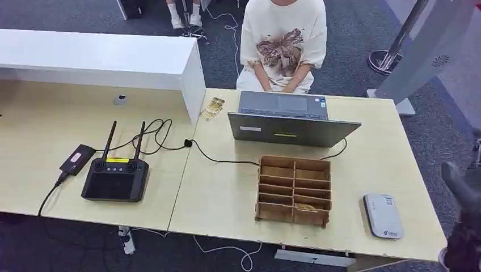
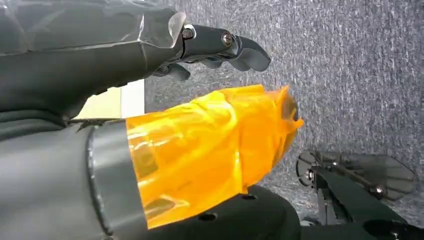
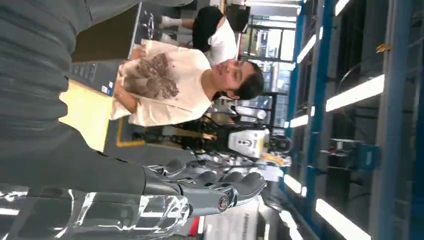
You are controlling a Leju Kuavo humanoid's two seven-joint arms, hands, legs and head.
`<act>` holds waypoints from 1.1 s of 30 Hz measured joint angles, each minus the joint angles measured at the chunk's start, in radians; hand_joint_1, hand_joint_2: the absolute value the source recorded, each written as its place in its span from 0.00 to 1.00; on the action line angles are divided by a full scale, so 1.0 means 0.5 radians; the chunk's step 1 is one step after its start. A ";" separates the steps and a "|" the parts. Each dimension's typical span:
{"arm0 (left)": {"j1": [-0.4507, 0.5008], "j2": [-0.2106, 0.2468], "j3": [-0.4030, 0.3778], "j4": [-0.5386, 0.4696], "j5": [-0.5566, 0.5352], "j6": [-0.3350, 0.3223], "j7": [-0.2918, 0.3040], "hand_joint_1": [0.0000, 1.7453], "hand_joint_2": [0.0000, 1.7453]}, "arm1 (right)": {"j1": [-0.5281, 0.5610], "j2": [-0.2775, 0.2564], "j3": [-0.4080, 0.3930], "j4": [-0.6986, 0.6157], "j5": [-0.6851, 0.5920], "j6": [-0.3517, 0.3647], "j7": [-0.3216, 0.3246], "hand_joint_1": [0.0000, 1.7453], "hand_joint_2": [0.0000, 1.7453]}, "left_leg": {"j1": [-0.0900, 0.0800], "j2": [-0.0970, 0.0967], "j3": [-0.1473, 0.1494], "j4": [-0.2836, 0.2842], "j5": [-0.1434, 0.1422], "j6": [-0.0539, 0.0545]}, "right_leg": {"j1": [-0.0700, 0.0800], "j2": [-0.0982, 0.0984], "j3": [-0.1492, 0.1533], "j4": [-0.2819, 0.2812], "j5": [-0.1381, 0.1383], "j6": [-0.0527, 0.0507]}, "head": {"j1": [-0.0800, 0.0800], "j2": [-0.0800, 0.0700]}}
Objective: Pass the card to the sensor for recognition and then transmit it.
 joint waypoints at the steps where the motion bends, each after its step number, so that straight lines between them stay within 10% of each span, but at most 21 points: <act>1: 0.002 -0.004 0.001 0.000 0.002 0.005 -0.008 0.00 0.00 | 0.073 0.031 -0.017 -0.045 0.035 0.050 -0.053 0.00 1.00 | 0.000 0.000 -0.001 0.000 0.000 0.000 | 0.000 0.000 0.001 0.000 0.000 0.000 | 0.000 0.000; 10: 0.009 -0.018 0.000 0.000 -0.055 0.078 0.007 0.00 0.00 | 0.588 0.384 -0.053 -0.302 0.598 0.136 -0.365 0.00 1.00 | 0.000 0.003 0.000 -0.002 -0.004 -0.006 | 0.000 0.003 0.000 0.001 -0.003 -0.002 | 0.000 0.000; 14: 0.018 -0.018 0.001 0.000 -0.044 0.050 0.028 0.00 0.00 | 0.719 0.526 0.025 -0.378 1.379 -0.430 -0.456 0.00 1.00 | 0.000 0.004 0.000 -0.002 -0.005 -0.006 | 0.000 0.003 0.001 0.001 -0.003 -0.002 | 0.000 0.000; 19: 0.021 -0.017 0.001 0.000 -0.056 0.011 0.043 0.00 0.00 | 0.793 0.530 0.419 -0.385 1.785 -1.172 -0.193 0.00 1.00 | 0.000 0.006 0.002 -0.002 -0.005 -0.006 | 0.000 0.007 0.001 0.001 -0.003 -0.002 | -0.001 0.000; 33: 0.022 -0.012 0.001 0.000 -0.057 0.010 0.043 0.00 0.00 | 0.815 0.453 0.717 -0.385 1.789 -1.235 -0.133 0.00 1.00 | 0.000 0.006 0.002 -0.002 -0.005 -0.006 | 0.000 0.006 0.002 0.001 -0.003 -0.002 | 0.000 0.000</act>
